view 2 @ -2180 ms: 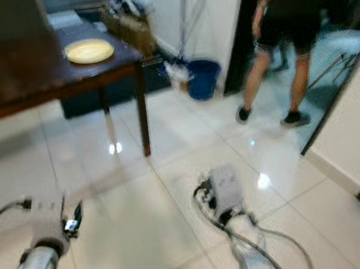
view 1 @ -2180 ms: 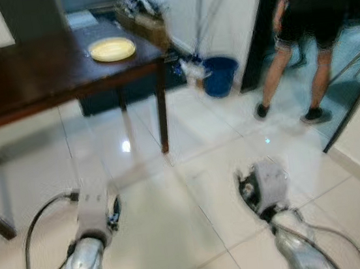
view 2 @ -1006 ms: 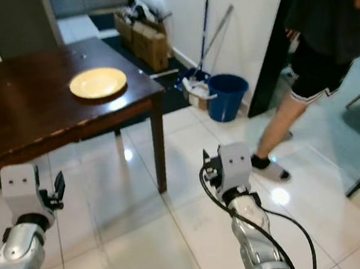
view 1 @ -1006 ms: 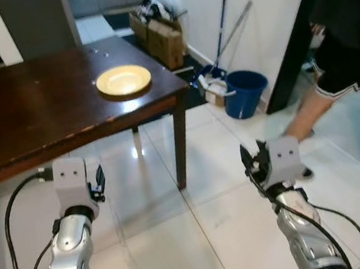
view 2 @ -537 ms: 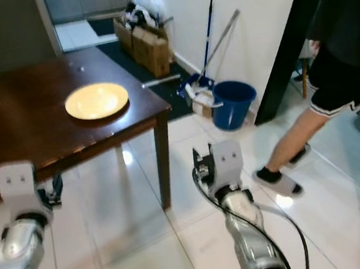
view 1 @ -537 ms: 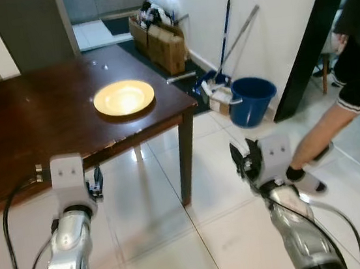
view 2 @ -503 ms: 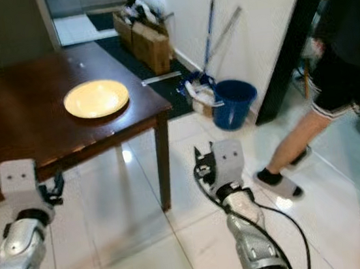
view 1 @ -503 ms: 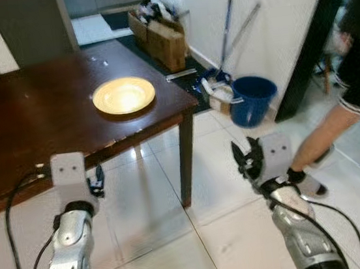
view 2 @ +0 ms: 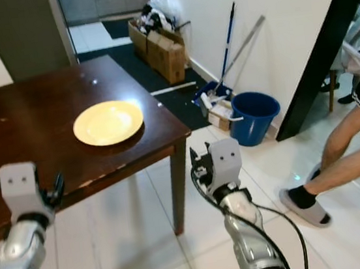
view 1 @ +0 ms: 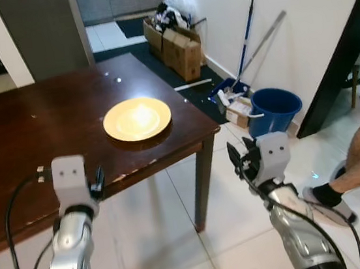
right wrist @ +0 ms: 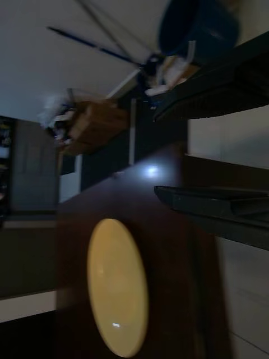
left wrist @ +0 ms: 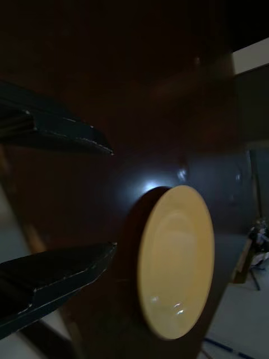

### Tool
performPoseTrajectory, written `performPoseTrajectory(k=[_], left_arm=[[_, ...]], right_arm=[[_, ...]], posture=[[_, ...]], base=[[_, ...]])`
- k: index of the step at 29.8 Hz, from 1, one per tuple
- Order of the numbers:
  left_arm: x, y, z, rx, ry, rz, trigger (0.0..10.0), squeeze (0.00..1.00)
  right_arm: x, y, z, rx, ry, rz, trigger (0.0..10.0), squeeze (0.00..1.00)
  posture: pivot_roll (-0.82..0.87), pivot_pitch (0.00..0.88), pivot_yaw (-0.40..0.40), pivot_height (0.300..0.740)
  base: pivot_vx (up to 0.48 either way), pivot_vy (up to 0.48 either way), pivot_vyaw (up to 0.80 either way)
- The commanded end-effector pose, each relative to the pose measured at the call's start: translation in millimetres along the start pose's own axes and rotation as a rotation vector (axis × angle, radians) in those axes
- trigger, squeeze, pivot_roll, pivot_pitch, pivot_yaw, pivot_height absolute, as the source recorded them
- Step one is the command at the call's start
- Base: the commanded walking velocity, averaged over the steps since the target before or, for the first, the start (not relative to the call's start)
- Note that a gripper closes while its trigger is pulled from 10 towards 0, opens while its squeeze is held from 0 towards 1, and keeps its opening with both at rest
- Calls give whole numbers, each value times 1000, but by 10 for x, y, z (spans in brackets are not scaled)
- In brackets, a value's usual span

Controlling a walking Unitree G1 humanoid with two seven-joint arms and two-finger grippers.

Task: Setting the table

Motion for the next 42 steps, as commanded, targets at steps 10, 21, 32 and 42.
performPoseTrajectory(k=[10, 21, 32, 42], left_arm=[[-12, -68, -21, 4, 1, -29, 10000, 0], [-3, -62, -26, 21, -2, -31, 10000, 0], [-16, 32, 47, 0, -138, 9, 10000, 0], [-74, -110, 182, -78, -315, -67, 10000, 0]], right_arm=[[0, -28, -75, 27, 24, -13, 10000, 0], [3, -26, -96, 30, 30, -14, 10000, 0], [-10, -38, -116, 38, 46, -21, 10000, 0], [-26, -58, -210, 147, 103, -40, 10000, 0]], posture=[[44, 1, 46, 740], [44, 0, 48, 740], [42, 0, 52, 740], [38, 0, 65, 740]], base=[[480, 0, 0], [471, 0, 0], [26, 0, 0], [0, 0, 0]])
Point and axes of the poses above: a point about 5 cm out from each wrist's last joint towards the gripper, its own x axis pointing out of the wrist towards the gripper, its own y axis along the axis of the wrist's last joint, z = x × y, the point moved 2 cm from there along x, pointing out of the wrist towards the gripper, and after that the axes turned 6 degrees about x, right-handed, at the moved point
